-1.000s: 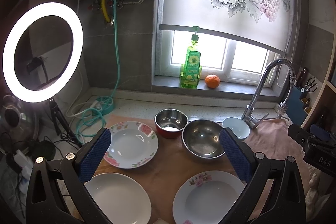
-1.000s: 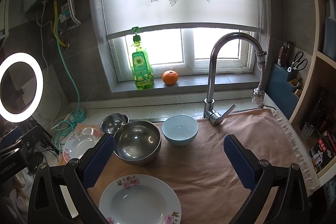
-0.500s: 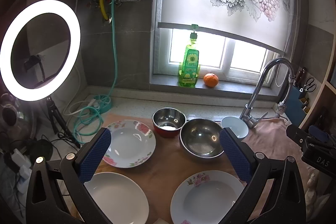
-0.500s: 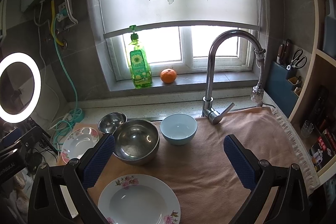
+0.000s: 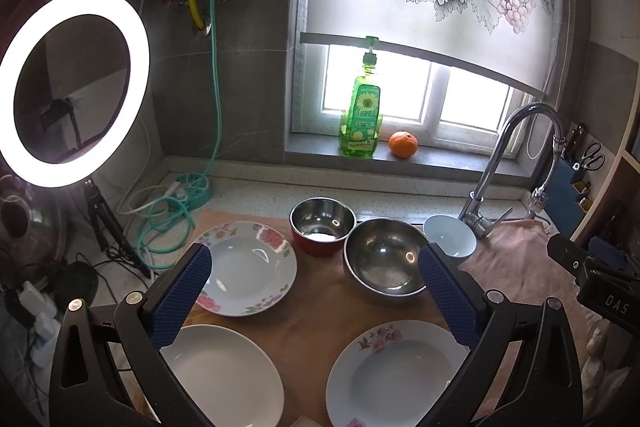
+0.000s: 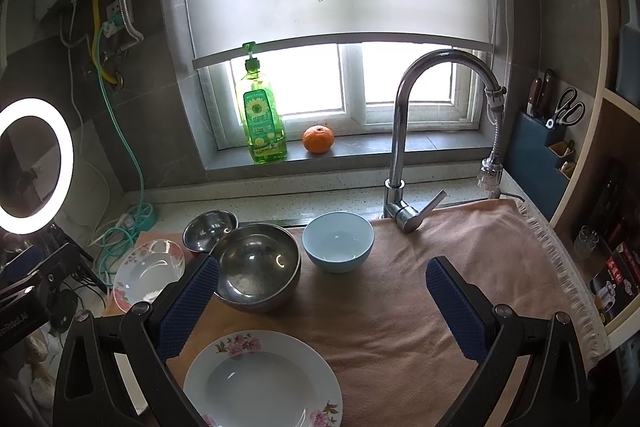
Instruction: Organize plates and bowls
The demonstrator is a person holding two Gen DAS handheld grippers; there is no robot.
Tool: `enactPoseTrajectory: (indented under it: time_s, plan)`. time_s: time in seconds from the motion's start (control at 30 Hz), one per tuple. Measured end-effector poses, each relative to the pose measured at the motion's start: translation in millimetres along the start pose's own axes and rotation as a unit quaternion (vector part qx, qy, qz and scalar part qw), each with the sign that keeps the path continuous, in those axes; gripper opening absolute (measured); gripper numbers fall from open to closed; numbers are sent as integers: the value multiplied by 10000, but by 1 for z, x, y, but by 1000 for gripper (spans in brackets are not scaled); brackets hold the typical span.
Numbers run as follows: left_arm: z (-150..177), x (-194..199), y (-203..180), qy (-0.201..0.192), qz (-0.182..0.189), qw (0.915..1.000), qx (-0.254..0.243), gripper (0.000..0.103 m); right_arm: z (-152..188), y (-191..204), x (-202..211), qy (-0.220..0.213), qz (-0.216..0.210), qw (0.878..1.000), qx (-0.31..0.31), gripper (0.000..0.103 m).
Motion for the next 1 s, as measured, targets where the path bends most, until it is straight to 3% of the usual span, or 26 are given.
enactPoseTrajectory:
  time_s: [0.37,0.6,0.83,1.0]
  plan:
    - [17,-15,8,334,-24,9994,129,102,9,-14,-16,177,81,9998,-90,102]
    - [38,-30,5,737,187,9970,162,102,20,-29,-31,370,196,9990,-142,102]
    - [58,-41,1,1082,442,9929,240,96,39,-45,-45,714,102,9970,-265,102]
    - [74,-48,-2,1316,625,9887,343,86,51,-53,-53,991,-60,9942,-402,102]
Point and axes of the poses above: each gripper's, at about its wrist camera, not at the fingertips, and x roughly against the way its jaws point, y to its left, z to its underside, the point moved 9 cm from there along -x, roughly the way its jaws point, and after that the axes turned 12 degrees about -x, right-handed, at the moved point
